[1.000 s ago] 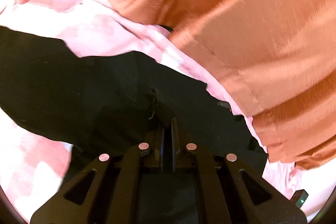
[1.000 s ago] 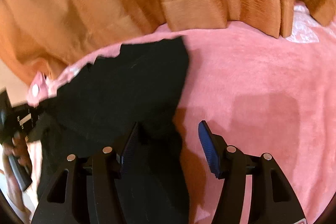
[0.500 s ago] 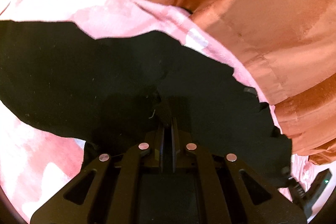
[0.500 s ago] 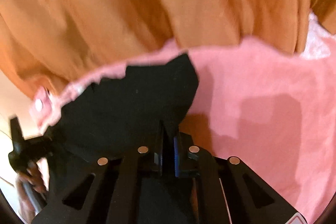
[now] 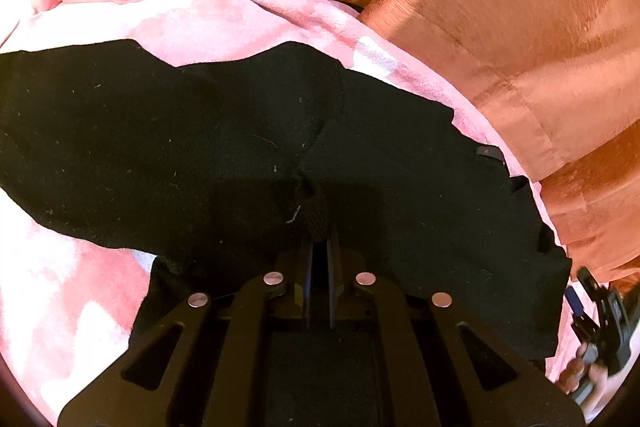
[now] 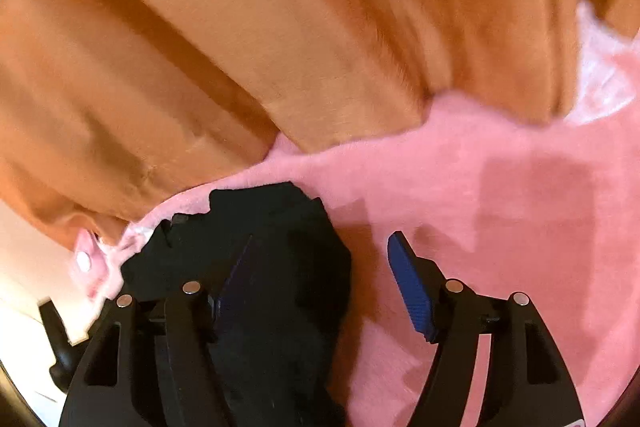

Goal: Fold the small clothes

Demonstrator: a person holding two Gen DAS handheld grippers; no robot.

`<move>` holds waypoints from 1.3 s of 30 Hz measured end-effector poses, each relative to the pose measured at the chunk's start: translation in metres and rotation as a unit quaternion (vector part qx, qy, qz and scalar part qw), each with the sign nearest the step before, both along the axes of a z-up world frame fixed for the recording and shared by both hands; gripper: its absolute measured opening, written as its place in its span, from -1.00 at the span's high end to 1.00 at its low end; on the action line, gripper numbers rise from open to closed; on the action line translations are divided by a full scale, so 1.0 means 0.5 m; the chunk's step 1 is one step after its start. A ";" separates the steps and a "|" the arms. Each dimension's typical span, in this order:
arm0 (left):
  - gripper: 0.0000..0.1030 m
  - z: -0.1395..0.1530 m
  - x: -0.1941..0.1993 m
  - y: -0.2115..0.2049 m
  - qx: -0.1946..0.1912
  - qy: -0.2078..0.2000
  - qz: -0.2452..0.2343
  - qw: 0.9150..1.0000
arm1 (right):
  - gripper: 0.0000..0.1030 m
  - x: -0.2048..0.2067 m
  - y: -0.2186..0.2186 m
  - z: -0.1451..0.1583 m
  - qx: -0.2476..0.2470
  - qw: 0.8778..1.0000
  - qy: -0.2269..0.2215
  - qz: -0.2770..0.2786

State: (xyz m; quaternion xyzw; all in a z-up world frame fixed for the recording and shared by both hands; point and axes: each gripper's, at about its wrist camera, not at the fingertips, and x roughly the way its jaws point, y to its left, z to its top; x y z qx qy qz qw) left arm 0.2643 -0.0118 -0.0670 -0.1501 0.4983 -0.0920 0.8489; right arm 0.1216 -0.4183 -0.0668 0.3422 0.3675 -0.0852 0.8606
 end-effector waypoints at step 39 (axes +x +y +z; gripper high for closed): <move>0.86 -0.001 -0.025 0.012 -0.040 0.020 -0.009 0.999 | 0.75 -0.023 0.187 0.011 -0.168 0.979 0.110 0.023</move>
